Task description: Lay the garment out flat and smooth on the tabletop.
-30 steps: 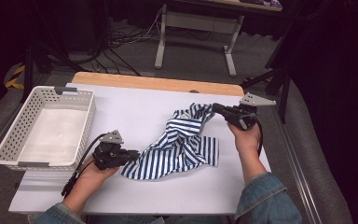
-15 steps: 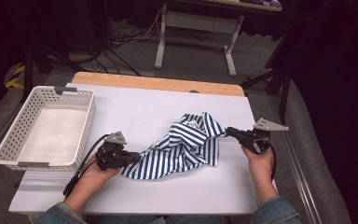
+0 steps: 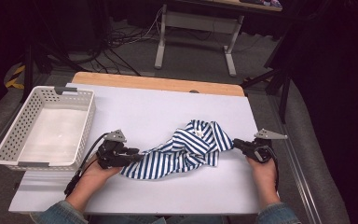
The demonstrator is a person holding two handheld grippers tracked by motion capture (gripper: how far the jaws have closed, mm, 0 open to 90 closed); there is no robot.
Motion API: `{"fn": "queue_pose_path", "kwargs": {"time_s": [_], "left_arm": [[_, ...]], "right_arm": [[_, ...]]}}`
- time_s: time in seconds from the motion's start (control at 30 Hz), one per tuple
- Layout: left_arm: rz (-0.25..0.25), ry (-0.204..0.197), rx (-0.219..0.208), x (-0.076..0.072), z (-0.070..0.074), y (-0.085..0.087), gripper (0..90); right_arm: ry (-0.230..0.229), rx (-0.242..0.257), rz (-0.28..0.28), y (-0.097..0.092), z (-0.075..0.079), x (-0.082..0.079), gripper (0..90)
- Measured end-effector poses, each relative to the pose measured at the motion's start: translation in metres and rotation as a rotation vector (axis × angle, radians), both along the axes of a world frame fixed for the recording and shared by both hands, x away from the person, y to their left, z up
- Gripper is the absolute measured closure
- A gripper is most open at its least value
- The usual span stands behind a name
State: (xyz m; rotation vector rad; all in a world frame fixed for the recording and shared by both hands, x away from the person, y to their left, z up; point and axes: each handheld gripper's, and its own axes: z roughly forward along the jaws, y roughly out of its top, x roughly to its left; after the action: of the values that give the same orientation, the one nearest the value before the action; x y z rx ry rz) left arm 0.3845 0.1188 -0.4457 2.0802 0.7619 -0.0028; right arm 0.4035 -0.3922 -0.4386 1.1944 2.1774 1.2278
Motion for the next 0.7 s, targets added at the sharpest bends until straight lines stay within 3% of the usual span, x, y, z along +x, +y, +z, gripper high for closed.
{"fn": "queue_pose_path", "kwargs": {"time_s": [0.13,0.2,0.23,0.27,0.33,0.37,0.4,0.47,0.7], "left_arm": [[0.001,0.010,-0.018,0.002,0.000,0.004,46.9],[-0.001,0.014,-0.021,0.002,-0.001,0.004,44.7],[-0.004,0.017,-0.017,0.001,-0.001,0.004,42.8],[-0.004,0.017,-0.017,0.001,-0.001,0.004,41.9],[-0.007,0.015,0.002,0.002,-0.003,0.004,40.8],[-0.007,0.015,0.002,0.002,-0.003,0.004,40.4],[-0.008,0.025,0.015,0.002,-0.005,0.003,40.1],[-0.011,0.023,0.033,0.002,-0.007,0.001,40.1],[-0.020,0.042,0.073,0.004,-0.014,-0.004,46.3]], "right_arm": [[-0.094,-0.022,-0.002,0.010,0.018,-0.006,57.7],[-0.111,-0.009,0.013,0.015,0.024,-0.008,55.4],[-0.126,0.020,0.056,0.025,0.031,-0.008,50.1],[-0.130,0.018,0.083,0.032,0.034,-0.008,48.5],[-0.126,0.007,0.134,0.048,0.038,-0.005,44.3],[-0.126,0.007,0.134,0.048,0.038,-0.005,44.3],[-0.124,0.010,0.187,0.064,0.039,-0.001,40.7],[-0.105,0.008,0.228,0.078,0.039,0.005,38.3],[-0.035,-0.012,0.297,0.112,0.027,0.026,38.1]]}}
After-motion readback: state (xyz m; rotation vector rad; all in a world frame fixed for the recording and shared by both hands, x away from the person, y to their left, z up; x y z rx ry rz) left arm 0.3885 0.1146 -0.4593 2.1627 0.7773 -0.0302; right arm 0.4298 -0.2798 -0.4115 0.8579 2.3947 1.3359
